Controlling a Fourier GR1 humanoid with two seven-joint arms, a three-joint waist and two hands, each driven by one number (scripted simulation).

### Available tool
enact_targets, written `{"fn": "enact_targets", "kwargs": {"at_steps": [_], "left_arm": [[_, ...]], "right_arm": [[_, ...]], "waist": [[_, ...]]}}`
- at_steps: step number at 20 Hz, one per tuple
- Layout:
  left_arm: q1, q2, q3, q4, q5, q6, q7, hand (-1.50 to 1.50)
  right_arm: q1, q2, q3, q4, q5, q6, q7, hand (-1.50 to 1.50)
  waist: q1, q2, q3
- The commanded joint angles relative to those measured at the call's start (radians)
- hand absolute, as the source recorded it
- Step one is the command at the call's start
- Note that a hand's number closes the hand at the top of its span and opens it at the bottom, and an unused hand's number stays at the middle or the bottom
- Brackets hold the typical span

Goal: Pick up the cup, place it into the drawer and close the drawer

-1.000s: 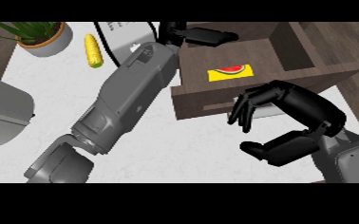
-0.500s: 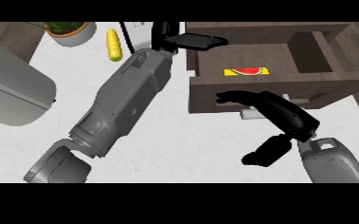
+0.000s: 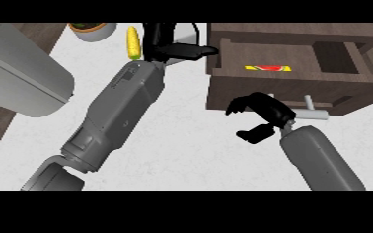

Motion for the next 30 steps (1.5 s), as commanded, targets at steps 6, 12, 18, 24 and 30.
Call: {"fn": "enact_targets", "kwargs": {"at_steps": [6,12,18,24,30], "left_arm": [[0.119,0.119,0.012,-0.122,0.021,-0.101,0.053,-1.5],[0.193,0.104,-0.021,-0.173,0.005,-0.112,0.044,-1.5],[0.209,0.14,-0.026,-0.219,0.01,-0.149,0.073,-1.5],[0.23,0.151,-0.033,-0.234,0.009,-0.182,0.071,-1.5],[0.249,0.162,-0.027,-0.251,0.022,-0.209,0.077,-1.5]], "right_arm": [[-0.24,0.043,-0.134,0.454,0.026,-0.17,-0.224,1.5],[-0.408,-0.041,-0.269,0.592,-0.026,-0.206,-0.262,1.5],[-0.515,-0.103,-0.351,0.631,-0.087,-0.177,-0.204,1.5],[-0.512,-0.136,-0.365,0.619,-0.115,-0.134,-0.218,1.5],[-0.511,-0.156,-0.381,0.582,-0.146,-0.087,-0.21,1.5]], "waist": [[0.064,0.012,0.003],[0.107,0.025,0.004],[0.139,0.023,0.003],[0.153,0.039,0.003],[0.172,0.039,0.002]]}}
